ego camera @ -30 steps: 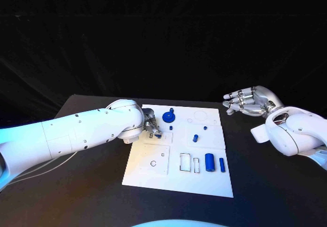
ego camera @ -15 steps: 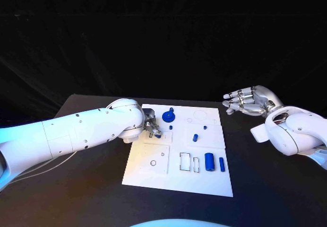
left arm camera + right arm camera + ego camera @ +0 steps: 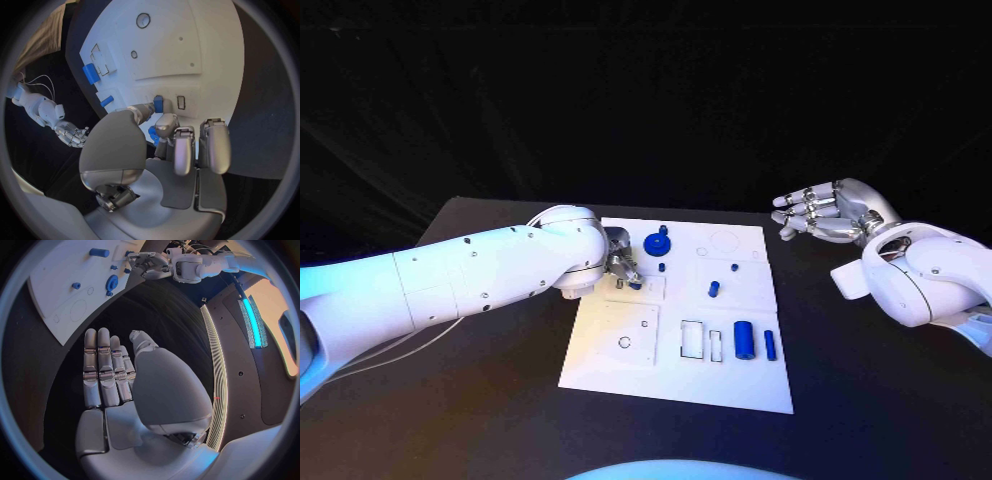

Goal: Assemble the parts on the task board

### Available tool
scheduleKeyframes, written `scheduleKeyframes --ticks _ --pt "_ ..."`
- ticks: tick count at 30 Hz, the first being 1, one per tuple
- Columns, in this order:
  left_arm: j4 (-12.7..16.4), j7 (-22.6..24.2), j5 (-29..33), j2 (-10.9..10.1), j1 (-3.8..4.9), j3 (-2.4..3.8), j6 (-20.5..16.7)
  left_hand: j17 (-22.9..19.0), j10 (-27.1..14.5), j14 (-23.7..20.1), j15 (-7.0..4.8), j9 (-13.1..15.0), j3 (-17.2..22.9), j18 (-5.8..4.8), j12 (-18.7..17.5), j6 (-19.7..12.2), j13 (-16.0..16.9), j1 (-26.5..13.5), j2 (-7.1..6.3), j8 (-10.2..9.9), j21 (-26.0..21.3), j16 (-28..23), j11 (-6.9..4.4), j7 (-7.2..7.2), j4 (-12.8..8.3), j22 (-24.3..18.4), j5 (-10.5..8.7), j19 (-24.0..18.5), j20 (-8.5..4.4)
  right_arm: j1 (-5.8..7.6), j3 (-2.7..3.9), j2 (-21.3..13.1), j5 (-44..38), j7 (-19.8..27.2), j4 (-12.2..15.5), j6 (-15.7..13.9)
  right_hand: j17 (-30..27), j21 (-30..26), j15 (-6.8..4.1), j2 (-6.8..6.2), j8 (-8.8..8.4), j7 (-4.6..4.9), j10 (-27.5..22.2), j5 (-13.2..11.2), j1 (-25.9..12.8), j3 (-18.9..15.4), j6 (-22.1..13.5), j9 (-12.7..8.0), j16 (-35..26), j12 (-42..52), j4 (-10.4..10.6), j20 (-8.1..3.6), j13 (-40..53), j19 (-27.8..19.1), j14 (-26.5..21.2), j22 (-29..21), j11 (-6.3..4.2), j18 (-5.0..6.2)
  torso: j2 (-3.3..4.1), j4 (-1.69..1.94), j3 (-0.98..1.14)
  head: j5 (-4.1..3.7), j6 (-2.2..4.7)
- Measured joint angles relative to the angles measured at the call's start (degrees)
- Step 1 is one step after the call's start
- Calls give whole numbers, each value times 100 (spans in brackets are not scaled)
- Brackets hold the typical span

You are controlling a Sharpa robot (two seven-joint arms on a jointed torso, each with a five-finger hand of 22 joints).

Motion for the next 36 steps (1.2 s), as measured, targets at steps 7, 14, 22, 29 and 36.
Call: scheduleKeyframes --ticks 7,14,22,29,36 --pt "-49 -11 -67 48 3 1 90 0 41 10 -51 379 138 0 65 38 60 -213 -71 6 23 0 -41 -38 -137 0 0 27 -27 -1 0 -10 0 0 6 0 -5 0 0 -23 0 15 0 0 -23 0 -15 0 0 0 0 0 0 0 0 0 0 0 -4 3 -4 -2 -6" --pt "-122 -12 -106 106 6 0 152 -1 80 -10 -71 499 177 -88 86 69 70 -340 -78 49 23 0 -79 -69 -199 -1 0 47 -47 -1 0 -15 0 0 14 0 -5 0 0 -23 0 16 0 0 -23 0 -16 0 0 0 0 0 -5 0 0 -7 0 0 -7 5 -8 1 1" --pt "-182 -12 -117 150 10 -2 201 -1 91 2 -84 525 -67 -88 86 127 74 -377 -55 50 23 0 -90 -125 -85 -1 0 47 -47 -1 0 -21 0 1 23 0 -5 0 0 -23 0 16 0 0 -23 0 -16 0 -15 0 0 0 -5 0 0 -7 0 0 -7 6 -10 -10 7" --pt "-215 -20 -133 174 9 -2 231 -1 108 9 -91 515 -427 -88 86 236 47 -422 -41 87 23 0 -108 -233 73 -1 0 68 -68 -1 0 -24 1 1 26 1 -10 0 0 -46 0 15 0 0 -46 0 -15 0 -22 0 0 0 -13 0 0 -18 0 0 -7 7 -10 -15 11" --pt "-237 -29 -159 184 8 -3 289 -2 79 9 -91 488 -1004 -88 86 284 11 -450 -22 49 23 0 -80 -277 335 -1 1 68 -68 -1 0 -29 2 2 30 1 -10 -24 21 -46 0 15 -12 0 -48 -1 -15 0 -22 0 0 0 -19 0 -21 -27 12 0 -8 7 -10 -10 16"
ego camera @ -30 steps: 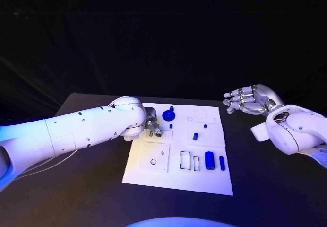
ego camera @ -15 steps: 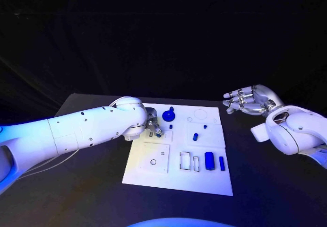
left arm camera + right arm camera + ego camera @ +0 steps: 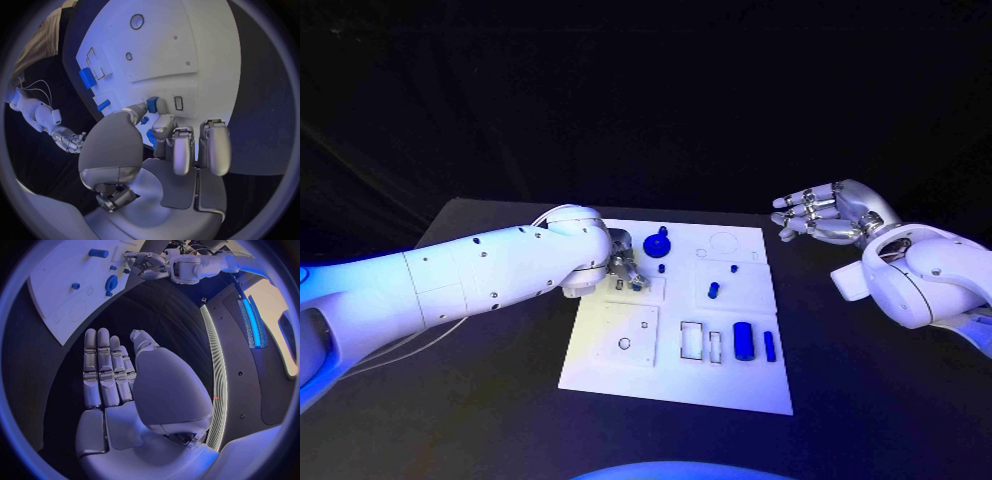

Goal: Assemble the parts on the task board

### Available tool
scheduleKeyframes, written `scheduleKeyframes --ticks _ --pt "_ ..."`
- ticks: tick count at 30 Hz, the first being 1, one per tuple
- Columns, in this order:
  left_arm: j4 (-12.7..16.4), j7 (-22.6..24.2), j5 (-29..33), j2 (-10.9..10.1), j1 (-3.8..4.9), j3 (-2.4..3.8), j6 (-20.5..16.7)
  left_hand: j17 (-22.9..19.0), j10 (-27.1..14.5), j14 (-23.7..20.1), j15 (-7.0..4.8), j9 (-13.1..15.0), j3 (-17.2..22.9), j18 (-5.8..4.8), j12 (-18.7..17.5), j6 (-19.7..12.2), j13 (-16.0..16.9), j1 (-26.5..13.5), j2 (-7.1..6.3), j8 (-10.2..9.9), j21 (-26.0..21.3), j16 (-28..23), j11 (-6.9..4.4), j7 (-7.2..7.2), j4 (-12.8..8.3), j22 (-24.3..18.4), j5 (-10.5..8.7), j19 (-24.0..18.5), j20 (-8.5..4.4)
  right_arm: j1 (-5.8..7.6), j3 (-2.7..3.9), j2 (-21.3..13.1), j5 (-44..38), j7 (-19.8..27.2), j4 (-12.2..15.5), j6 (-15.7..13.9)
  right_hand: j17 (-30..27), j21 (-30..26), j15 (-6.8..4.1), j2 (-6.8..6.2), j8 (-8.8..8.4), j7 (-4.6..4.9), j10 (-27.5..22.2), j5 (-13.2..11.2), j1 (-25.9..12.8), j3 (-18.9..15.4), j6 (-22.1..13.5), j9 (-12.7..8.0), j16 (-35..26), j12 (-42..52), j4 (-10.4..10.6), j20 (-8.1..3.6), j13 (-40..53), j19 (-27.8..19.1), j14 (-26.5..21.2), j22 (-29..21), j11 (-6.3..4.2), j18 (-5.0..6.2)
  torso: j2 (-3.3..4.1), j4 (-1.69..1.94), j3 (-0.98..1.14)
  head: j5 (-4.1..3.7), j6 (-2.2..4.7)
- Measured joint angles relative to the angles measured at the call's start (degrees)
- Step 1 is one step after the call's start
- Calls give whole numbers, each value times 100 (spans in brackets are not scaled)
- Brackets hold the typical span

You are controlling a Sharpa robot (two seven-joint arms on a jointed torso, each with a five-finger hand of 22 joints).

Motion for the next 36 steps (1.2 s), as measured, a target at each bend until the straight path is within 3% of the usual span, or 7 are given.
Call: scheduleKeyframes --ticks 5,15,24,30,33,36 --pt "0 -1 -8 -5 -7 -5 31 0 0 0 0 -8 -256 0 0 10 0 1 0 0 0 0 0 28 130 0 0 0 0 0 0 -3 0 1 1 0 -16 -32 20 0 0 17 -9 0 -58 16 -17 0 -36 0 16 31 -14 -32 -21 -30 9 0 0 1 -1 1 7" --pt "41 -2 -1 -31 -12 22 18 -1 -21 0 0 -33 -692 0 0 10 -37 -90 166 -22 0 0 21 28 194 -1 0 0 0 0 0 -1 1 1 -11 0 -15 -31 20 0 0 17 -9 0 -58 16 -17 0 -35 0 16 31 -14 -31 -20 -36 9 1 1 1 -5 9 26" --pt "120 0 49 -84 -13 126 -95 -1 -41 0 0 -44 -968 1 0 10 -75 -223 247 -44 0 0 41 28 195 -1 0 0 0 -29 0 10 5 6 -54 6 -30 -67 41 -16 0 29 -29 0 -134 16 -29 0 -67 0 16 52 -32 -52 -41 -78 29 0 1 -1 -4 3 40" --pt "213 0 114 -140 -9 232 -199 -1 -63 0 1 -48 -1067 1 0 10 -85 -233 233 -44 0 0 20 28 183 -1 0 0 0 -55 0 24 15 14 -104 20 -40 -112 61 -37 0 37 -49 24 -172 16 -37 0 -117 0 16 52 -41 -52 -61 -115 49 0 1 0 -1 13 58" --pt "230 2 143 -195 35 274 -227 -1 -84 0 1 -48 -1126 0 -24 -2 -126 -233 233 -44 0 0 41 39 191 2 0 0 0 -64 0 30 19 17 -115 31 -49 -135 73 -59 0 58 -70 24 -195 16 -58 0 -123 0 16 72 -50 -72 -73 -140 70 0 3 1 2 20 59" --pt "175 2 162 -236 141 297 -225 -1 -116 0 1 -57 -1210 1 -71 -11 -177 -233 233 -68 0 0 32 48 196 4 0 0 0 -68 -1 32 23 20 -119 42 -54 -135 82 -37 0 39 -70 24 -216 16 -81 0 -145 0 16 72 -50 -72 -82 -149 70 0 4 1 3 21 53"
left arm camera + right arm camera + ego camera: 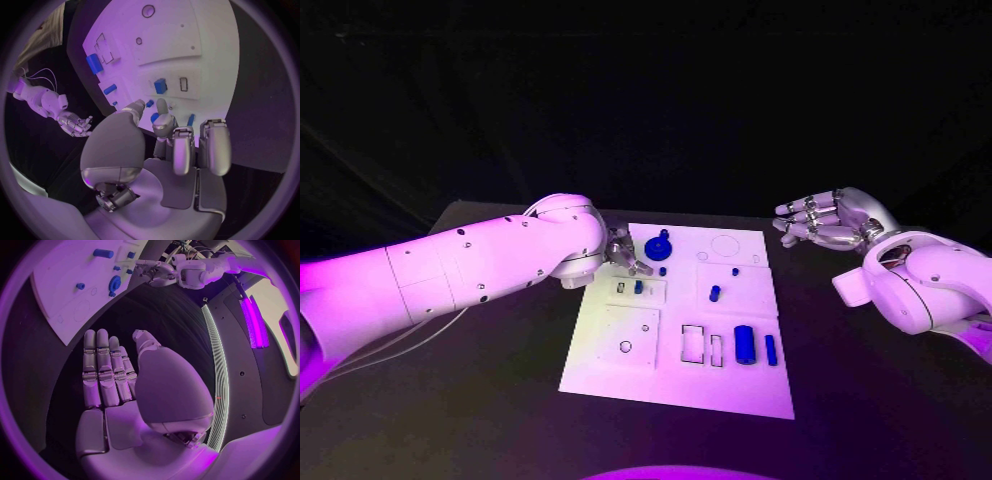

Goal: Assemble the parts on the task board

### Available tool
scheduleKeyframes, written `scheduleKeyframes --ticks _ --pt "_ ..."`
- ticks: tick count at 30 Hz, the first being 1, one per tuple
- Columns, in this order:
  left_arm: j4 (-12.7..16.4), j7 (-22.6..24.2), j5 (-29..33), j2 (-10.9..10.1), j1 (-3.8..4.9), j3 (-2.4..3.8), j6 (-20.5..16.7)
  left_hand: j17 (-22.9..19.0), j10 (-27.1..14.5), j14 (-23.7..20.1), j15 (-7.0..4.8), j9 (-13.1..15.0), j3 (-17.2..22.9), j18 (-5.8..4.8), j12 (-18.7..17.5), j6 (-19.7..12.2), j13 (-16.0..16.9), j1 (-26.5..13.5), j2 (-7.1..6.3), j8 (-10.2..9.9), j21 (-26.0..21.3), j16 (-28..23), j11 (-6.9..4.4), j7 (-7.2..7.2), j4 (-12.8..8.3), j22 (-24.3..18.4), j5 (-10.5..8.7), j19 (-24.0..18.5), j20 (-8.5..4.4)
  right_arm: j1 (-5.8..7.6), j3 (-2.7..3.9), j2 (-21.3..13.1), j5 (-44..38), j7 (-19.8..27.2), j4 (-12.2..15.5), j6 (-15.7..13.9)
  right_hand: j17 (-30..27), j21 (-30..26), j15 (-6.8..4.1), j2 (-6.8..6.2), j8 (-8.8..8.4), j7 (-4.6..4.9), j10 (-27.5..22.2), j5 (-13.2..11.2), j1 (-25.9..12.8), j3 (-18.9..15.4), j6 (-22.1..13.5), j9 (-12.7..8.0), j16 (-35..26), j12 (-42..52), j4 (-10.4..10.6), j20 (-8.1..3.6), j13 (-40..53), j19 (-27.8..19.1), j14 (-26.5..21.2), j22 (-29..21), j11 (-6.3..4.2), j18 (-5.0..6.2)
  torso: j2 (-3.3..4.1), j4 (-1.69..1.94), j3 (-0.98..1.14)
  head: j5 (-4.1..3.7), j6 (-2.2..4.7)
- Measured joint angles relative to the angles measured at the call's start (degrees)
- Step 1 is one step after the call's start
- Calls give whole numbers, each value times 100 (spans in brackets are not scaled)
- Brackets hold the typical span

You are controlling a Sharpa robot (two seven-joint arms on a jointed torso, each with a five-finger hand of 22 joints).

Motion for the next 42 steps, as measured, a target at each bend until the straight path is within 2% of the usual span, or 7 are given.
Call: scheduleKeyframes --ticks 5,9,14,22,30,42 --pt "-235 0 21 3 165 21 7 0 -77 0 0 -8 -64 0 -81 -39 -94 2 2 -23 -19 0 31 39 -6 0 18 0 0 -3 0 0 6 6 1 8 0 -20 0 0 0 0 0 0 0 0 0 0 0 0 0 0 -6 0 0 -7 0 0 4 -4 2 -9 8" --pt "-497 1 47 69 229 21 0 0 -275 -13 13 -47 -138 0 -312 -114 -345 100 100 -97 -121 0 69 114 -19 -10 22 -87 25 -4 0 1 11 10 9 11 -7 -19 0 0 0 0 -3 0 0 0 0 0 0 0 0 0 -6 0 0 -18 -3 0 5 -8 1 -19 18" --pt "-783 13 69 188 272 23 -13 4 -325 0 42 -85 -157 0 -377 -165 -450 145 97 -132 -134 0 80 122 -13 -54 22 -93 32 -5 0 4 14 12 18 14 -7 -19 0 0 0 0 -20 0 0 0 0 0 0 0 0 0 -6 0 0 -19 -20 0 7 -7 -3 -35 30" --pt "-1204 22 63 364 301 20 -3 4 -360 -19 62 -152 -212 0 -397 -227 -479 204 127 -238 -134 0 115 184 -6 -54 22 -114 52 -5 0 11 15 13 37 16 -7 -19 0 0 0 0 -20 0 1 0 0 0 0 0 0 0 -12 0 0 -19 -20 0 7 3 -6 -18 29" --pt "-1567 38 4 563 301 5 86 4 -366 -19 62 -170 -213 0 -398 -227 -455 204 127 -242 -134 0 121 184 -5 -54 22 -113 52 -5 1 26 15 14 40 20 -6 -19 0 0 0 0 -20 0 1 0 0 0 0 0 0 0 -11 0 0 -19 -20 0 7 -3 -11 3 14" --pt "-1860 60 -55 775 254 -50 233 3 -366 1 82 -224 -260 0 -342 -227 -389 204 128 -289 -134 0 121 183 11 -21 22 -113 52 -6 1 53 14 19 36 31 -6 -19 0 0 0 0 -20 0 1 0 0 0 0 0 0 0 -11 0 0 -30 -20 0 7 -5 -10 4 0"
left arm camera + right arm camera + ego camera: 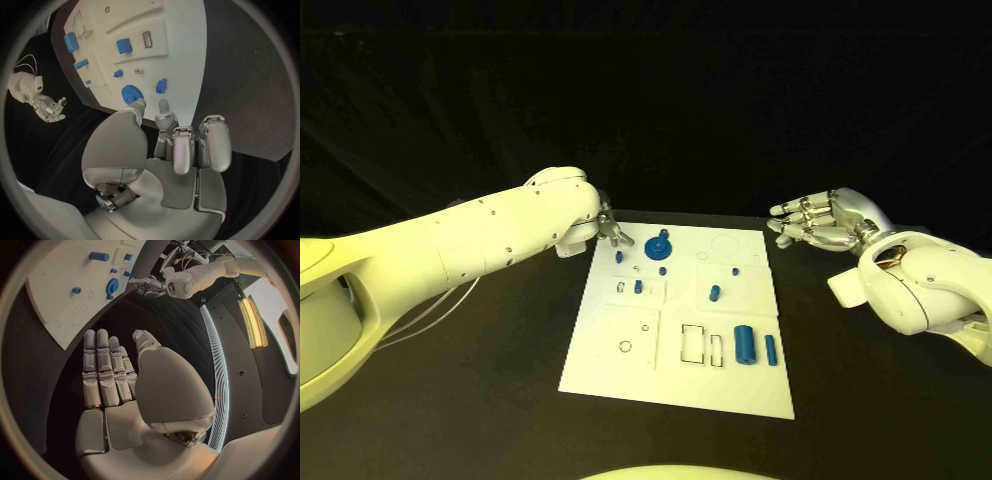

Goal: Assemble the parts on the task board

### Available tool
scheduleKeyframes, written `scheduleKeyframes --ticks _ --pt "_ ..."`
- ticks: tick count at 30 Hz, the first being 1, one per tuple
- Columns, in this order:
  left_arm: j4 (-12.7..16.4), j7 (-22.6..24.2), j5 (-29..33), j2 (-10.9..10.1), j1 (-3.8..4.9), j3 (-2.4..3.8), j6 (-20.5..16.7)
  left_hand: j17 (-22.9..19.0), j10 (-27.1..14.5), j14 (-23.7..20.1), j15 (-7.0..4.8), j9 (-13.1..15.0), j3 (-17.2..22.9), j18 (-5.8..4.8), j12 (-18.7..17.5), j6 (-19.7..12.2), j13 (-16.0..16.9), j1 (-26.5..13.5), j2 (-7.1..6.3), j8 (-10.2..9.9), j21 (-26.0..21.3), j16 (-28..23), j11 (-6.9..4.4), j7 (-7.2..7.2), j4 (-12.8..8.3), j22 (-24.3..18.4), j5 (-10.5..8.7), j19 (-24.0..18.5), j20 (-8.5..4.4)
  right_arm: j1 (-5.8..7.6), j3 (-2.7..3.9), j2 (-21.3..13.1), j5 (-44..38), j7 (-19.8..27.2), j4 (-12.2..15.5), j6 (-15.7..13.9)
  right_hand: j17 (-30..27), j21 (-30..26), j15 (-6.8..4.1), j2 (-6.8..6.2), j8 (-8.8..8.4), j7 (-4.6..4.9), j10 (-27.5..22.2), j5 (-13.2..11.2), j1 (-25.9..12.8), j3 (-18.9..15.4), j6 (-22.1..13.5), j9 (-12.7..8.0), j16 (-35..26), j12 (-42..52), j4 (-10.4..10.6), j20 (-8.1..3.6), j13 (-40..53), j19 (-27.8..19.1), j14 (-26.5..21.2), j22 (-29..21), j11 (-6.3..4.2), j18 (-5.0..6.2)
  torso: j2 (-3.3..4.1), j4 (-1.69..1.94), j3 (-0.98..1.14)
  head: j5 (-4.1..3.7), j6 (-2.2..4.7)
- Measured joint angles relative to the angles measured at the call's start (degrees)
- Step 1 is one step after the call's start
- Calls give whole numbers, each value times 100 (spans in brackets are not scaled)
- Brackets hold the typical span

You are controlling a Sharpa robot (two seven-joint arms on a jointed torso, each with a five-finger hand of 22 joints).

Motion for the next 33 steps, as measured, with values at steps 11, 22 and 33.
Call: scheduleKeyframes --ticks 11,22,33 --pt "-137 2 -4 38 -8 -58 134 -1 -13 -21 21 -84 -246 0 6 0 -38 -93 45 -42 0 0 13 0 -9 0 0 0 0 0 0 -6 -1 3 5 5 -5 0 0 0 0 0 0 0 0 0 0 0 0 0 0 0 0 0 0 0 0 -1 -6 2 6 -17 -9" --pt "-211 2 -45 65 -9 -67 181 -1 -20 -22 21 -91 -263 0 6 0 -38 -92 46 -64 0 0 20 0 -23 -1 0 -20 20 0 -1 -1 -2 6 4 8 -5 0 0 0 0 0 0 0 0 0 0 0 0 0 0 0 1 0 0 0 0 -1 -8 5 3 -10 -6" --pt "-238 4 -32 103 -31 -81 277 -2 -20 -22 21 -99 -292 0 6 1 -47 -92 46 -63 0 0 20 0 -24 -1 0 -20 20 -2 -1 11 -2 9 -2 16 -4 0 0 0 0 0 1 0 0 0 0 0 0 0 0 0 1 0 0 0 1 0 -8 5 3 -5 -8"
